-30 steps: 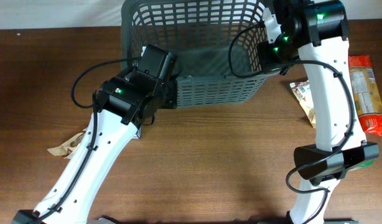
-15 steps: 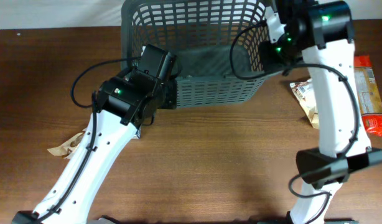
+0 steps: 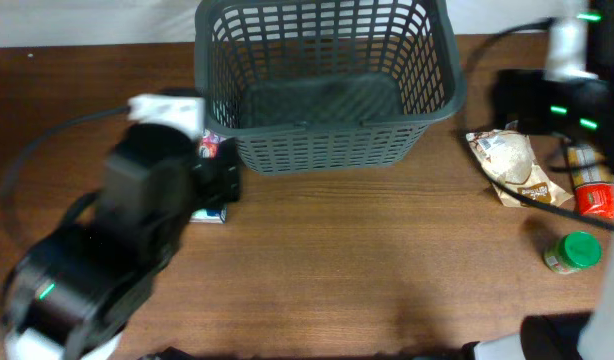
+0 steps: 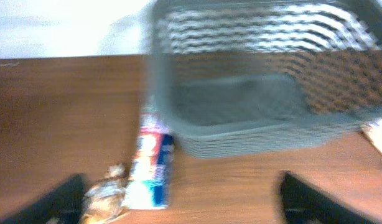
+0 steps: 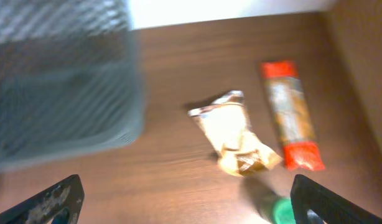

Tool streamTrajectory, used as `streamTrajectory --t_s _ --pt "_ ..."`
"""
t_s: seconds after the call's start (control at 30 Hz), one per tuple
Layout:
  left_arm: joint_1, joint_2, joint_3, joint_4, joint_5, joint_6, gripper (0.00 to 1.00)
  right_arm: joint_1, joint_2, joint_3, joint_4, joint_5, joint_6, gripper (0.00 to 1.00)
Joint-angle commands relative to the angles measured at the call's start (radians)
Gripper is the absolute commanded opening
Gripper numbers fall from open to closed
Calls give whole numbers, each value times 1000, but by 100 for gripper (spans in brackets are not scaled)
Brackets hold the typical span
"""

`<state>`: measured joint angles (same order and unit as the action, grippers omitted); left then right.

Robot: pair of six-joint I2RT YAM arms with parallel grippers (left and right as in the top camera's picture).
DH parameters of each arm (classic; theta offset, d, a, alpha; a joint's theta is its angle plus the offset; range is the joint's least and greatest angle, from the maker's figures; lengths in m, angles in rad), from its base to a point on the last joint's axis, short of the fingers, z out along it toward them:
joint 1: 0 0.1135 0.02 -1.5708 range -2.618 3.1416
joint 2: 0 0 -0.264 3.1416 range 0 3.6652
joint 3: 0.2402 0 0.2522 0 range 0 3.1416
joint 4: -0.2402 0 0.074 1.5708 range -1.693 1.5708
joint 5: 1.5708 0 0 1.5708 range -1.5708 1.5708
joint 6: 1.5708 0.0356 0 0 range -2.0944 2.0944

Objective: Pack container
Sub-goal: 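Open both grippers and pull both arms back from the basket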

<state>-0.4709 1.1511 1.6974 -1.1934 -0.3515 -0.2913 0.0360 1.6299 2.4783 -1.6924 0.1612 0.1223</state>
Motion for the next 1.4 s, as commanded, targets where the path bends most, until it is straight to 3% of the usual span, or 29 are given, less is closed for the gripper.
streamTrajectory --t_s 0.0,0.23,0.43,0.57,0.73,0.93,1.17,1.37 --pt "115 -32 5 -66 -163 9 99 -169 -65 12 -6 43 98 99" --pt "419 -12 5 -146 -166 5 99 -566 -115 -49 -6 15 235 99" --pt "532 49 5 -154 -161 5 99 -782 -121 -220 -6 -188 230 99" --pt "533 88 5 -154 -159 5 99 -818 -115 -350 -3 -304 231 99" --pt "533 131 5 -154 -132 5 99 -819 -64 -451 39 -307 244 99" --pt "533 153 5 -154 -131 5 99 -822 23 -539 27 -124 445 99" --pt "533 153 5 -154 -131 5 99 -821 49 -605 70 -3 519 99" --pt "533 153 5 -154 -74 5 99 -821 44 -749 179 8 477 99"
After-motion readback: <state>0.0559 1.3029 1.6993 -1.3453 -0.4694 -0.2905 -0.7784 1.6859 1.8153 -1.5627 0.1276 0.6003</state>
